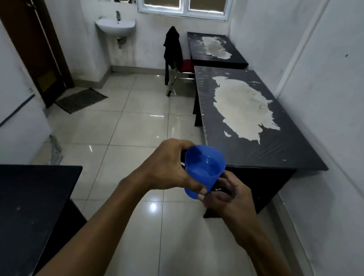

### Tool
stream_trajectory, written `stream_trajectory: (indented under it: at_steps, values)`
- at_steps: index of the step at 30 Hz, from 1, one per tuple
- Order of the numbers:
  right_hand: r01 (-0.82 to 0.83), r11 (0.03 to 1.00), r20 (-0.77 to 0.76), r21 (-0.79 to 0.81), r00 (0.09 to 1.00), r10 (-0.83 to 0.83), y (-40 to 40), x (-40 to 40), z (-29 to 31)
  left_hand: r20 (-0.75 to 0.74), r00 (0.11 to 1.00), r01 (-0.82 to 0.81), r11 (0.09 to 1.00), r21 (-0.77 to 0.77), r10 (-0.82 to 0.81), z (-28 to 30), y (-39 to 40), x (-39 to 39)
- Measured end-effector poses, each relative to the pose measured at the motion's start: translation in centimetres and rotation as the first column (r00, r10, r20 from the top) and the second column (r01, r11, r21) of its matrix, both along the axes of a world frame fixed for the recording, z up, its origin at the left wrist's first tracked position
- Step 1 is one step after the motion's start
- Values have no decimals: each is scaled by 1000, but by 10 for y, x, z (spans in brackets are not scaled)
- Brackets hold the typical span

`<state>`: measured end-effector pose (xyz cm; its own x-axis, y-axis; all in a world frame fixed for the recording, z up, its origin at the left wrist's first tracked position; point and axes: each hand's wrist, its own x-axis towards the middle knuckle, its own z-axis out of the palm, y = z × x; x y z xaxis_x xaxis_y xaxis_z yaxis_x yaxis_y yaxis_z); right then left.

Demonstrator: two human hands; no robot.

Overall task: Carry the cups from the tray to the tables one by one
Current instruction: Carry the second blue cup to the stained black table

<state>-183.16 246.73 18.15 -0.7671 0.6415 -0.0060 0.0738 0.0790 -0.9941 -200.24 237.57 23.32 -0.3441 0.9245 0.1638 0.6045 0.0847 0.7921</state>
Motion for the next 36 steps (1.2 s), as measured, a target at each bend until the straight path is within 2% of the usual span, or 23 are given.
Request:
stream_trajectory:
  at_steps: [14,18,26,36]
  values:
    - [19,1000,-107,16,994,-17,218,-187,6,-50,999,17,1000,15,-16,14,218,-189]
    - [32,999,-87,0,996,-32,272,-232,2,-37,999,24,999,25,-23,15,272,-236]
    - [116,993,-83,-7,990,-116,353,-322,-10,-44,995,90,996,1,-89,-3,370,-334]
    - [290,957,-105,-5,952,-289,429,-435,-10,-16,964,264,964,-13,-265,-10,478,-457]
